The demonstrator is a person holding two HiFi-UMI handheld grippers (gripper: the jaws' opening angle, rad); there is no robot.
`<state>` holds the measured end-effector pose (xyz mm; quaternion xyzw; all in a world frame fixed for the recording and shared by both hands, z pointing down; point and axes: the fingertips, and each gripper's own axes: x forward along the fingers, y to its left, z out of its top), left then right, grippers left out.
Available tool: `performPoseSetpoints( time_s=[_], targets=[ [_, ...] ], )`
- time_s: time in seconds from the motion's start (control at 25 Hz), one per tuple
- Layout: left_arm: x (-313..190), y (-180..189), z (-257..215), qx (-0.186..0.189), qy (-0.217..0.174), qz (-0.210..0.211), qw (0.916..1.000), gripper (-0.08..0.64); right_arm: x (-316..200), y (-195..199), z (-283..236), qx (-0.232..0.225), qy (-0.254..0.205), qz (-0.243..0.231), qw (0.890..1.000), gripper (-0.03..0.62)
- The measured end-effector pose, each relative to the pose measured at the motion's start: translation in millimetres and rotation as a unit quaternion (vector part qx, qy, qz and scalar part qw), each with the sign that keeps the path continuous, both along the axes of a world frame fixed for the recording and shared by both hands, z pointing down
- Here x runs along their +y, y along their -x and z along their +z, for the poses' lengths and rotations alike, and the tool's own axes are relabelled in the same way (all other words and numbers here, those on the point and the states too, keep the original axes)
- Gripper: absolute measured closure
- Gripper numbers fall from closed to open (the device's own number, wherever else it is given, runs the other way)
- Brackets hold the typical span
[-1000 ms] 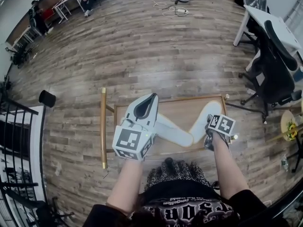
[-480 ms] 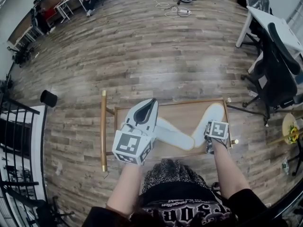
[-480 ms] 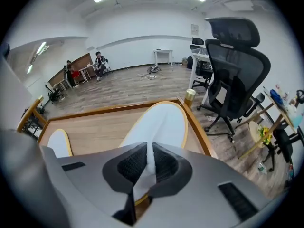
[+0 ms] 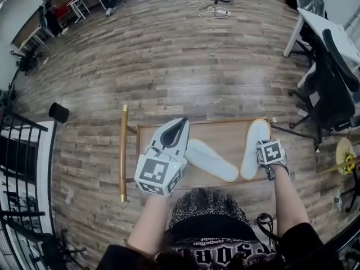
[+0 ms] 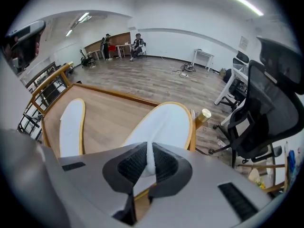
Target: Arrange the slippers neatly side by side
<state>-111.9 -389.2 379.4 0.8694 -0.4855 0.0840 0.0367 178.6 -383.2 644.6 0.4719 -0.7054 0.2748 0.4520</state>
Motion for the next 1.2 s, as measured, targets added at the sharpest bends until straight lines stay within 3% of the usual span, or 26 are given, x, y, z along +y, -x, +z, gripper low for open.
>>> performPoseSetpoints(
  time_s=[0.2,0.4,0.56,0.76,1.0,1.2],
  targets=[
    [2.0,2.4,2.1,-0.009,0.006,-0.003,0.9999,0.558,-4.3,-3.8,2.5,0.036,0.011,-0.080,0.996,0.569],
    [6.0,10.2,2.0,-0.011,0.005,-0.012,0.9999,0.558,-7.2,-3.9,3.3,0.091,0.004,-0.169,0.981,0.571],
    [7.3,13.7,3.7,-0.011,0.007,-0.015,0.9998,0.558,-4.5,-4.9,4.5,0.073,0.028,-0.154,0.985,0.571],
    [10.3,13.2,0.7,-0.010,0.005,-0.015,0.9998,0.558,-5.8,-11.2,4.7,0.114,0.020,-0.205,0.972,0.572],
    [13.1,10.6,3.7,-0.008,0.007,-0.015,0.9998,0.558,0.0,-15.3,10.4,0.080,0.025,-0.119,0.989,0.574],
    [12.5,12.3,4.4,-0.004,0.010,-0.018,0.9998,0.558,-4.7,-19.4,5.6,0.070,0.016,-0.081,0.994,0.574]
  ],
)
